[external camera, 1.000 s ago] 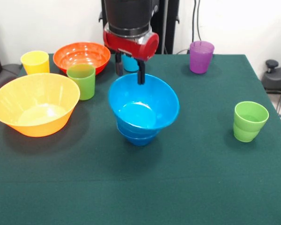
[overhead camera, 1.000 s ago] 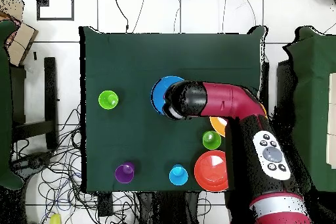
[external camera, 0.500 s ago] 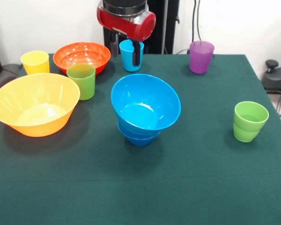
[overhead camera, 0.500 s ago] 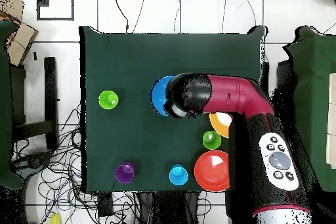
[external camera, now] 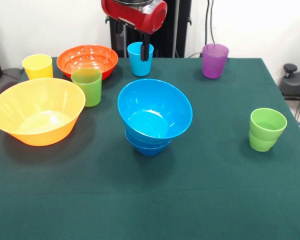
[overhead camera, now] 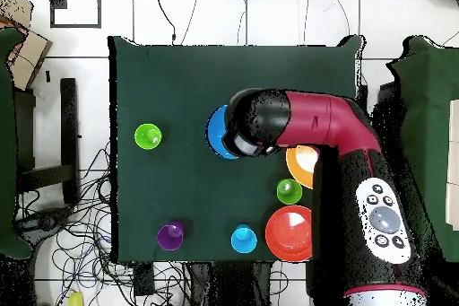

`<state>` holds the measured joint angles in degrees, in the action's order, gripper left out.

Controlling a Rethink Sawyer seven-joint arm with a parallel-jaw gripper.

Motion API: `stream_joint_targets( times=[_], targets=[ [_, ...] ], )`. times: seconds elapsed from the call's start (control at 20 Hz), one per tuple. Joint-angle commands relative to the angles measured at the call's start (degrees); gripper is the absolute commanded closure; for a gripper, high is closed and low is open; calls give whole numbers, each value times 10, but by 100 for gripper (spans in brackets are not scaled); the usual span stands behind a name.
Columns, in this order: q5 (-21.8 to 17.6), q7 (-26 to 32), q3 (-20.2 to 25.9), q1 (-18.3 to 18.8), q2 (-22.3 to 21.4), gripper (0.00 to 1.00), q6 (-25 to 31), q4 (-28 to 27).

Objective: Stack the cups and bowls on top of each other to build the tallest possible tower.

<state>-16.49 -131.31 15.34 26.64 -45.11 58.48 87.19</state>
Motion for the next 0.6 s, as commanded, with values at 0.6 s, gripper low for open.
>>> stream_joint_targets(
  times=[0.6],
  targets=[
    [-35,62,1,-13,16,0,55,-18]
  ],
)
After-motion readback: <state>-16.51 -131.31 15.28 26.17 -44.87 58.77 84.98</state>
